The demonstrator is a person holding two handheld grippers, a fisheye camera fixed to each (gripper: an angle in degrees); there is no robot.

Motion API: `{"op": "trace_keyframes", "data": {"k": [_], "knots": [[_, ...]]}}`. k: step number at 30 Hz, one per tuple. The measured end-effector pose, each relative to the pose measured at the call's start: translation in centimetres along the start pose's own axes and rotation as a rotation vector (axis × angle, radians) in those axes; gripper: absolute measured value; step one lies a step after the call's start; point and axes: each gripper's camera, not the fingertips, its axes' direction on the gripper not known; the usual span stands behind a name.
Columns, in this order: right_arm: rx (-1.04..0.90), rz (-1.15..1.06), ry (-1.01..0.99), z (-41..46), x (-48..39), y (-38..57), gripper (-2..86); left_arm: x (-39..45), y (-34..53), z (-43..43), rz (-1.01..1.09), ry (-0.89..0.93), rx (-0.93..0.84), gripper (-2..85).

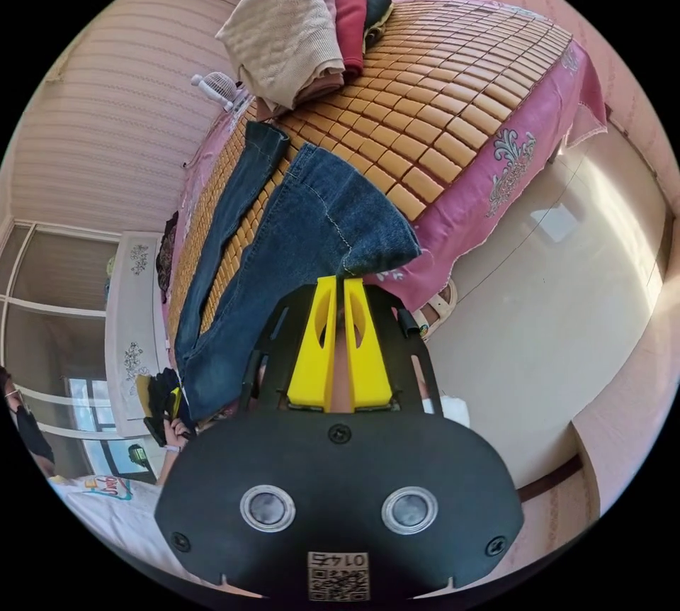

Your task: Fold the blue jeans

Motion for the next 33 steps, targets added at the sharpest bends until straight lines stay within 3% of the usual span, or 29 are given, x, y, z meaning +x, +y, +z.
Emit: {"op": "trace_keyframes", "data": {"k": [5,10,12,18,25,33], "knots": [[-0.012,-0.003,0.021,-0.4,-1.6,1.3,-0.4,-7.7,1.1,-4.0,-0.297,-0.179,0.098,10.8],[-0.025,-0.011,0.056,-0.9,-3.2,2.7,-0.4,-9.6,1.2,-1.8,-0.368,-0.080,0.007,10.8],[-0.031,-0.025,0.070,-1.2,-3.8,3.3,-0.4,-9.4,0.8,-0.3,-0.354,-0.162,-0.084,8.0],[-0.044,-0.058,0.130,-1.8,-5.5,5.5,-0.4,-7.5,1.0,-2.0,-0.176,-0.241,-0.087,1.5],[-0.059,-0.116,0.254,-2.9,-6.9,9.4,-0.4,-8.0,5.4,-7.3,-0.176,-0.167,-0.051,0.5],[0.012,-0.262,0.295,-5.7,-11.7,10.5,-0.4,-1.3,4.5,-11.0,0.088,-0.167,0.067,0.3]]}}
